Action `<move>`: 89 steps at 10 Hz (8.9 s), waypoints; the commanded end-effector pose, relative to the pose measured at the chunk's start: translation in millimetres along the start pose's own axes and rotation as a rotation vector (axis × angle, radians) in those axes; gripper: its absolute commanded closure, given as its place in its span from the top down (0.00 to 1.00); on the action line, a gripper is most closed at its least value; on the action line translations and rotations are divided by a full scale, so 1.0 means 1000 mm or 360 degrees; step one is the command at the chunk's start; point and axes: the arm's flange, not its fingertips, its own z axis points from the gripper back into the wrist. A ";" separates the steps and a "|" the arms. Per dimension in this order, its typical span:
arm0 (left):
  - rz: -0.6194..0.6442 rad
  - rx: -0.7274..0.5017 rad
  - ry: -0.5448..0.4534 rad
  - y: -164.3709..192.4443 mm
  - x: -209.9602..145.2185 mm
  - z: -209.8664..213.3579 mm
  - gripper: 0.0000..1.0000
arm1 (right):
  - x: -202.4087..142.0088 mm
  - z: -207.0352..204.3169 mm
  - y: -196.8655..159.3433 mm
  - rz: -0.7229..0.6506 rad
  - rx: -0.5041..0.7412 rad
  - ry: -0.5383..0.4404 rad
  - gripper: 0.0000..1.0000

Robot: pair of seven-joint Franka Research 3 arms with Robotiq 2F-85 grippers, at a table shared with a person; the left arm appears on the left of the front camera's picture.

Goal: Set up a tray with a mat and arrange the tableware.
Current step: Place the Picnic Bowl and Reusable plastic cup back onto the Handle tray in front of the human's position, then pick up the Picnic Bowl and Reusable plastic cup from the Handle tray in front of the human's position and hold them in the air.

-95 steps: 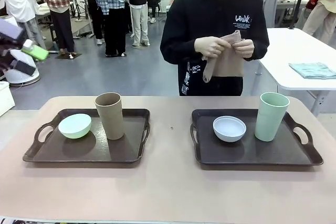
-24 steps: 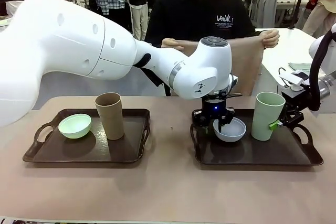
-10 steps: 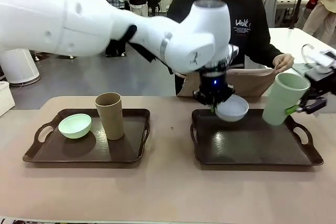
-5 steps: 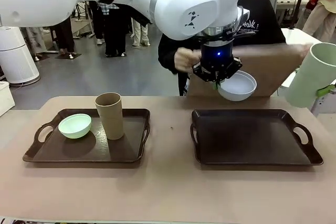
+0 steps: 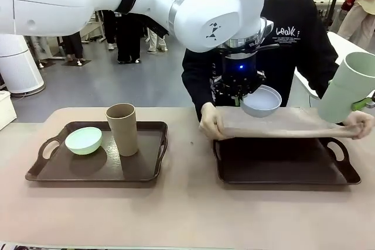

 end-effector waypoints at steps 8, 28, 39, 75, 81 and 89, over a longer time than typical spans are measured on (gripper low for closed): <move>0.0001 -0.0023 -0.0003 0.000 0.000 0.004 0.00 | 0.001 0.001 -0.003 0.0022 -0.0002 0.0004 0.24; 0.0026 -0.0005 0.0109 0.002 0.010 -0.066 0.04 | -0.059 -0.026 -0.017 -0.0103 0.0050 -0.0024 0.83; -0.0063 0.0021 0.0165 -0.001 -0.002 -0.153 0.04 | -0.140 -0.098 -0.024 -0.0247 0.0286 0.0005 0.83; -0.0439 0.0160 -0.0049 0.173 -0.023 0.091 0.74 | 0.132 0.051 -0.017 -0.2019 -0.0401 0.1565 0.97; -0.0267 -0.0009 0.0039 0.208 -0.008 0.109 0.74 | 0.133 0.077 -0.014 -0.2190 -0.0413 0.1452 0.97; 0.0285 -0.0311 0.0058 0.391 0.006 0.167 0.74 | 0.049 0.165 0.049 -0.3157 -0.0512 0.1171 0.97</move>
